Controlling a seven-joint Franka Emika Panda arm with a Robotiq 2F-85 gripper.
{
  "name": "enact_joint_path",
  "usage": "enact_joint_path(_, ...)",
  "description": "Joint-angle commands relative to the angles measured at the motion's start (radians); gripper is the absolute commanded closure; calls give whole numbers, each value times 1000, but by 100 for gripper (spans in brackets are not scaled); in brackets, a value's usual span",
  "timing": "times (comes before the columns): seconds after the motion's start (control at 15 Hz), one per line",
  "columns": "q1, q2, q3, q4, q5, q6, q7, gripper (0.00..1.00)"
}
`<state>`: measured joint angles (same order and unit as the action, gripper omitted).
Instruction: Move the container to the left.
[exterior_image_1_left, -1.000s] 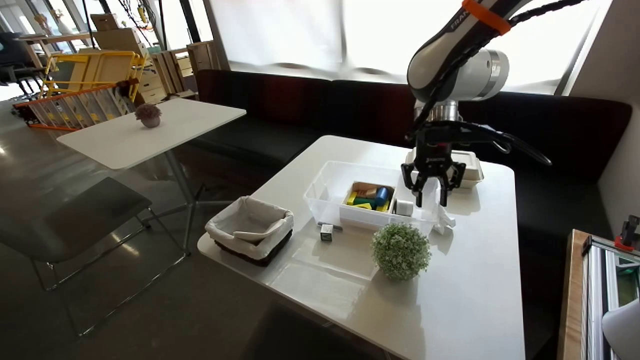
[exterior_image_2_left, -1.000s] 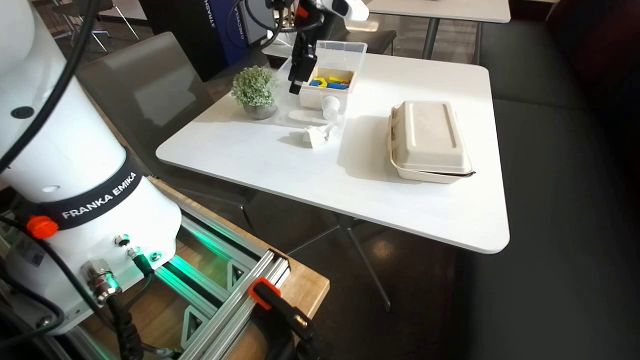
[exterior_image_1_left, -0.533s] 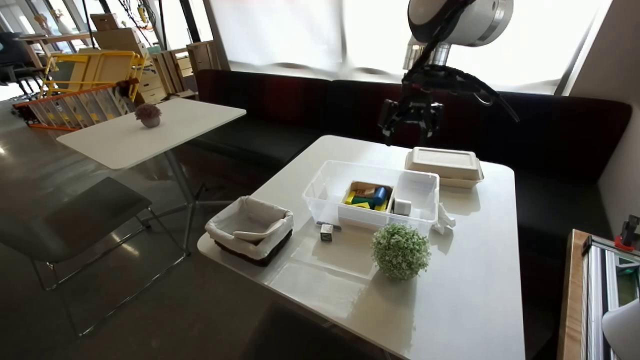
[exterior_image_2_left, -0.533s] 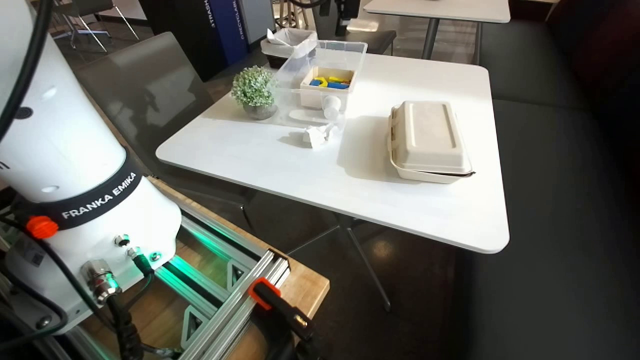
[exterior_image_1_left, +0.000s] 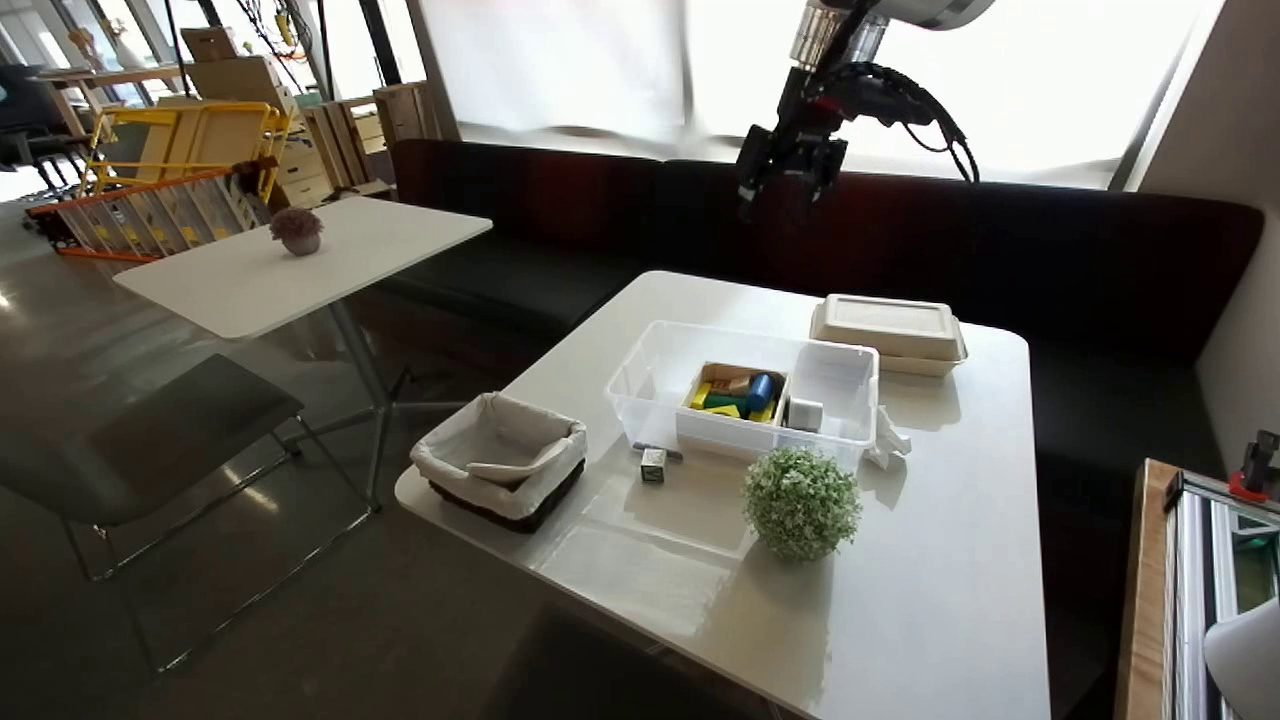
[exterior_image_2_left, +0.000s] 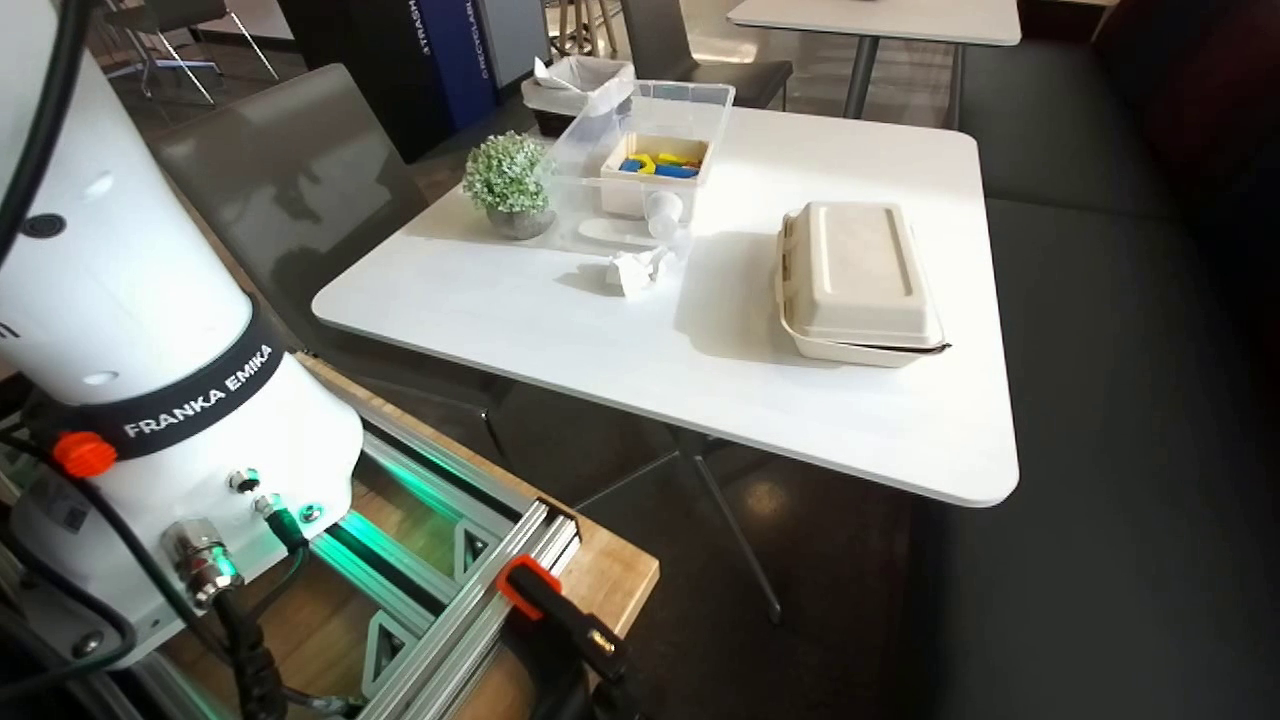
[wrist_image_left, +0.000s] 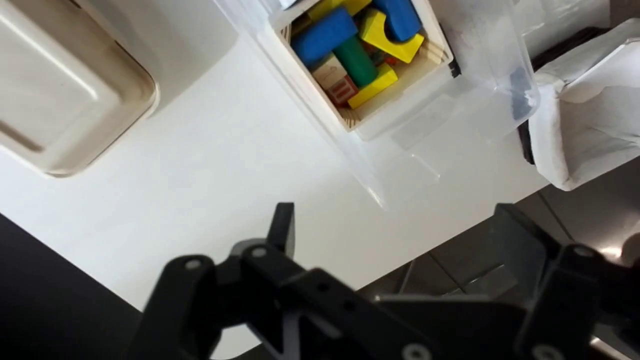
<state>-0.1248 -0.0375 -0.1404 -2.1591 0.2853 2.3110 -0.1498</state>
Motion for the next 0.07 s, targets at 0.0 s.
enact_joint_path(0.0, -1, 0, -1, 5, -1, -2, -9, 0)
